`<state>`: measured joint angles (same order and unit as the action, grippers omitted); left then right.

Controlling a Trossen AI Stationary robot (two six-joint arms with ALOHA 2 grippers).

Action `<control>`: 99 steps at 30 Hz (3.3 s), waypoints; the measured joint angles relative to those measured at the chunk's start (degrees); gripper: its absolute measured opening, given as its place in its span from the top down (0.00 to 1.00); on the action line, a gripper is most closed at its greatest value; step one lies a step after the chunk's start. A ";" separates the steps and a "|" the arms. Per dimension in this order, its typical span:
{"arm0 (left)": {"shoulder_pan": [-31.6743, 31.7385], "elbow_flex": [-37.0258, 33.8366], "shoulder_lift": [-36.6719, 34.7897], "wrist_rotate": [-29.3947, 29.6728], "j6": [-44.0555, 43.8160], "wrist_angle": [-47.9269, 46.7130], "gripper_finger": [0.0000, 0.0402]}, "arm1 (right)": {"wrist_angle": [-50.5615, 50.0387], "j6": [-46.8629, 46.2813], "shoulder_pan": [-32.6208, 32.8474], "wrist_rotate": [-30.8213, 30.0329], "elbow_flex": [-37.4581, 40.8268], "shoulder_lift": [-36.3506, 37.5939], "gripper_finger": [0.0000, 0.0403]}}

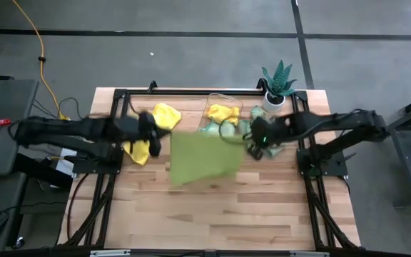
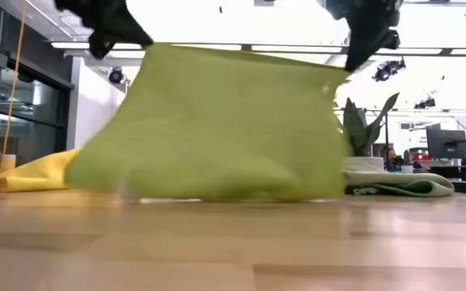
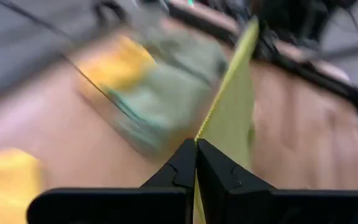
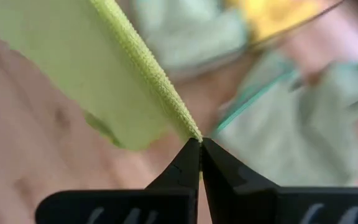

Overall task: Fold microfiber towels
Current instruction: Fold the green towel

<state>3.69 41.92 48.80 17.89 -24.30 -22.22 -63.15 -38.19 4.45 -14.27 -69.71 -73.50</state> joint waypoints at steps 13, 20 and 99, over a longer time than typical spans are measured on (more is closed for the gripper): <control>-0.56 2.95 -4.01 -7.68 0.17 -8.30 1.00 | -1.30 0.60 5.97 -2.87 -3.37 0.25 1.00; -18.50 6.96 -3.14 6.50 -7.51 -8.02 1.00 | -4.58 -4.39 16.01 -0.65 -8.46 -2.55 1.00; -50.57 4.89 52.81 2.63 -43.05 16.37 1.00 | 40.86 -47.34 36.22 -0.92 20.41 -12.06 1.00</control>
<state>-46.87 46.81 101.61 20.52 -67.35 -5.85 -22.29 -85.53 40.67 -15.19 -49.30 -85.56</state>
